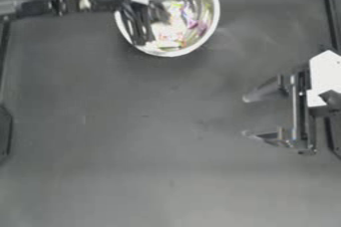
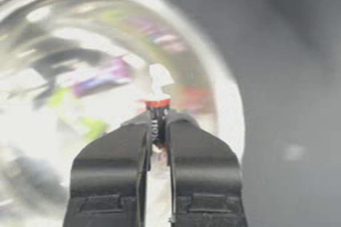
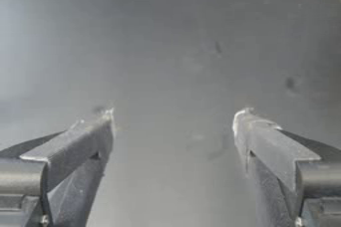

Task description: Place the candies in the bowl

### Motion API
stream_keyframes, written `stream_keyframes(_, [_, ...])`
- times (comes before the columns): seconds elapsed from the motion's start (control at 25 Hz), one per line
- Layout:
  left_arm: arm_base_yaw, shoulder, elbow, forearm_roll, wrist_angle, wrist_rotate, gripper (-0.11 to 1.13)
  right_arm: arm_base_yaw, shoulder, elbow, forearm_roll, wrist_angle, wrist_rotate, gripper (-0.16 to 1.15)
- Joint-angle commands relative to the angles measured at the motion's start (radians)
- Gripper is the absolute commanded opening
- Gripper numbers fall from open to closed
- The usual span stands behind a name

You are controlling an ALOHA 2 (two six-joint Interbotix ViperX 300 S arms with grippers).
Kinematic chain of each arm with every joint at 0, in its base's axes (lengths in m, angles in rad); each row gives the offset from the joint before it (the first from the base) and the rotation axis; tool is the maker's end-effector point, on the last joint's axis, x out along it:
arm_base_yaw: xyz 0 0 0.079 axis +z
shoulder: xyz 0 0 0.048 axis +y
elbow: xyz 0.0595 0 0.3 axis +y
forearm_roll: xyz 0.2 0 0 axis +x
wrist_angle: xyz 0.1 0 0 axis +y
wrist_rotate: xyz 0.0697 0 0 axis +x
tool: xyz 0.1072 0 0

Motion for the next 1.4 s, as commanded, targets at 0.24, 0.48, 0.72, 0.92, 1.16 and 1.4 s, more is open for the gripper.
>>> stream_keyframes(0.24, [0.078, 0.075, -0.064, -0.002, -0.006, 0.015, 0.38, 0.002, 0.021, -0.043, -0.003, -0.011, 0.0, 1.0])
stream_keyframes(0.48, [0.083, 0.129, -0.117, -0.009, 0.005, 0.011, 0.72, 0.002, 0.021, -0.04, -0.002, -0.012, 0.0, 1.0])
stream_keyframes(0.72, [0.084, 0.144, -0.138, -0.049, 0.008, 0.015, 1.0, 0.002, 0.021, -0.035, -0.002, -0.012, 0.0, 1.0])
stream_keyframes(0.92, [0.086, 0.143, -0.138, -0.049, 0.008, 0.014, 1.03, 0.002, 0.021, -0.034, -0.008, -0.018, 0.0, 1.0])
stream_keyframes(1.16, [0.086, 0.129, -0.138, -0.048, 0.011, 0.018, 1.03, 0.0, 0.021, -0.034, -0.008, -0.018, 0.0, 1.0])
stream_keyframes(1.4, [0.08, 0.029, -0.112, -0.048, 0.012, 0.018, 1.03, 0.002, 0.021, -0.034, -0.011, -0.018, 0.0, 1.0])
